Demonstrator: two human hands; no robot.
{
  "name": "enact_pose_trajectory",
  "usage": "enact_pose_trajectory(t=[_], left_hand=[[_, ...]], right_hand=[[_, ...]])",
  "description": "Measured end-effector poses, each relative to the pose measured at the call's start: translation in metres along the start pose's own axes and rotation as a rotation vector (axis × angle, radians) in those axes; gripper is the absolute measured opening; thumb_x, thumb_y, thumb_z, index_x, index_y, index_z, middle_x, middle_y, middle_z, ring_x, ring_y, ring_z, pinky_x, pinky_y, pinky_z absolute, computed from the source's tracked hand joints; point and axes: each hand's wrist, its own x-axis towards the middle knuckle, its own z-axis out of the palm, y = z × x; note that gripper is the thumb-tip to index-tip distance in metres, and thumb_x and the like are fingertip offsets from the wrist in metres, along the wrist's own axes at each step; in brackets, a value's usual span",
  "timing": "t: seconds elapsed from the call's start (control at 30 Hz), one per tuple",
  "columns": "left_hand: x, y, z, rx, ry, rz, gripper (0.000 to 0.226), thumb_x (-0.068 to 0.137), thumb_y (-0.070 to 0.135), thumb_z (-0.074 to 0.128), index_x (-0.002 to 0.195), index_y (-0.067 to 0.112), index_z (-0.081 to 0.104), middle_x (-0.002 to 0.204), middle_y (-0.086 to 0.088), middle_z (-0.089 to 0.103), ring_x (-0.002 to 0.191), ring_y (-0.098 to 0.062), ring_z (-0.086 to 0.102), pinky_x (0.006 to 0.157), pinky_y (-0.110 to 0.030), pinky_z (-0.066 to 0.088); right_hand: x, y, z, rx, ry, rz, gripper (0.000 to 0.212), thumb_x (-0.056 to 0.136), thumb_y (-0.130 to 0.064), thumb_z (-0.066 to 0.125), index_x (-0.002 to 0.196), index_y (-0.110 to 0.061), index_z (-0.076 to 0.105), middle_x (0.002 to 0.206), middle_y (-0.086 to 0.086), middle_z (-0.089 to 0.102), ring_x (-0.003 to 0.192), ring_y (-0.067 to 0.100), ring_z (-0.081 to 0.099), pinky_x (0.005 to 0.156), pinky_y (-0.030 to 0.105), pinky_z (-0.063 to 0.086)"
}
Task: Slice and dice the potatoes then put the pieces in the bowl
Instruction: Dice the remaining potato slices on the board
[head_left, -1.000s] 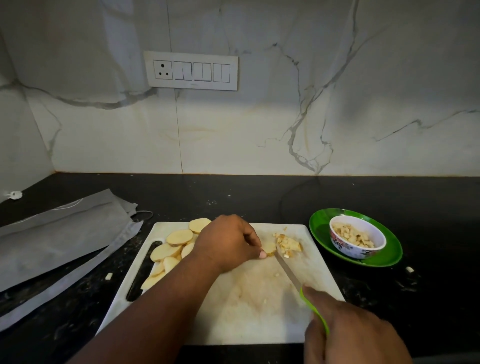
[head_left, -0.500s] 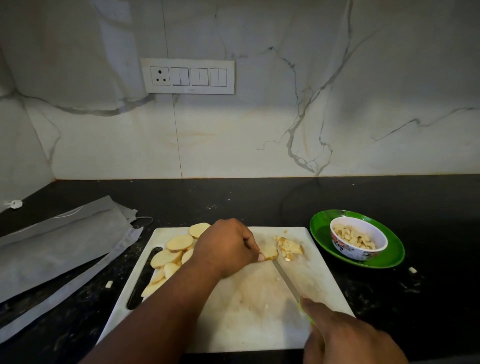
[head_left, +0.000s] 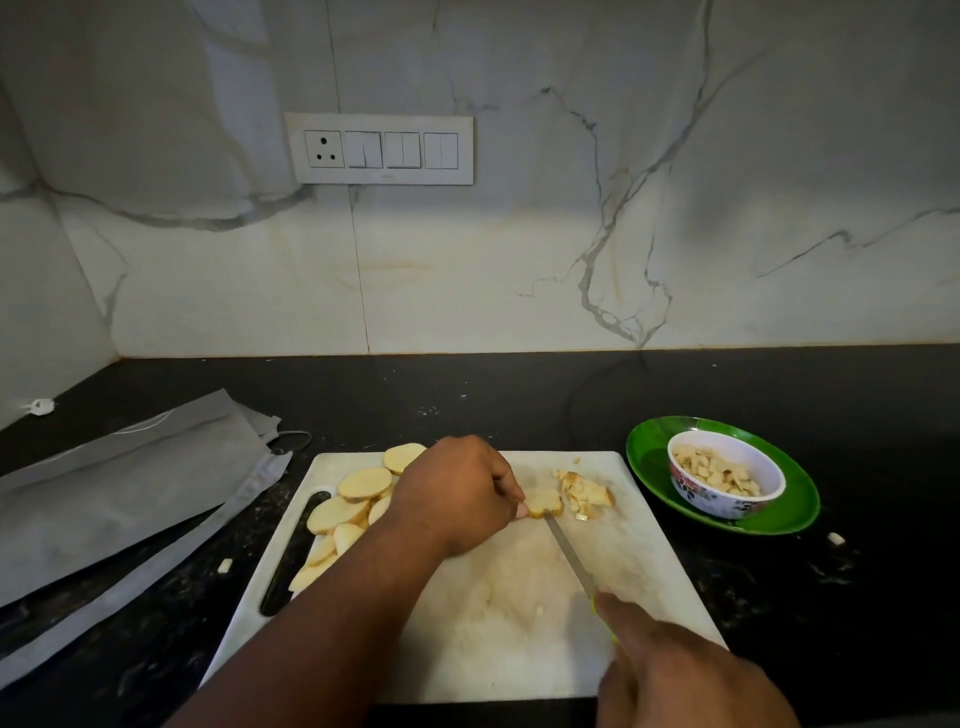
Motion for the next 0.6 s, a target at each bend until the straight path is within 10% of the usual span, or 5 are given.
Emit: enact_pose_trajectory(t=[0.07,0.23,0.47,0.6], left_hand=[[0.0,0.0,0.0,-0.005,-0.004,0.004,0.01,0.088,0.04,0.082,0.096,0.034,0.084,0.095,0.019,0.076,0.089,-0.004,0.066,0.086,-0.026,0.056],[0.0,0.0,-0.002,-0.032,-0.021,-0.012,0.01,0.088,0.039,0.082,0.096,0.034,0.084,0.093,0.019,0.077,0.088,-0.003,0.067,0.088,-0.029,0.059],[0.002,-0.001,0.0,-0.053,-0.028,-0.018,0.014,0.087,0.04,0.082,0.099,0.034,0.084,0.092,0.018,0.078,0.086,-0.004,0.068,0.091,-0.033,0.061],[0.003,-0.004,0.001,-0.061,-0.024,-0.014,0.011,0.086,0.04,0.084,0.095,0.036,0.084,0.088,0.02,0.076,0.084,-0.002,0.068,0.088,-0.033,0.061]], right_hand=[[-0.009,0.001,-0.008,0.214,-0.162,0.079,0.058,0.105,-0.041,0.03,0.155,-0.04,0.002,0.155,-0.013,0.032,0.139,0.008,0.037,0.111,0.02,0.032],[0.001,-0.014,-0.012,-0.09,0.157,0.045,0.046,0.074,-0.041,0.058,0.119,-0.053,0.062,0.092,-0.018,0.07,0.083,0.0,0.068,0.07,0.016,0.052],[0.01,-0.023,-0.001,-0.058,0.018,-0.009,0.052,0.094,-0.049,0.038,0.145,-0.057,0.029,0.133,-0.018,0.057,0.122,0.002,0.054,0.098,0.015,0.04],[0.003,-0.015,-0.014,0.068,-0.28,0.141,0.057,0.106,-0.047,0.024,0.151,-0.045,-0.011,0.161,-0.022,0.016,0.143,-0.007,0.022,0.103,0.005,0.017]])
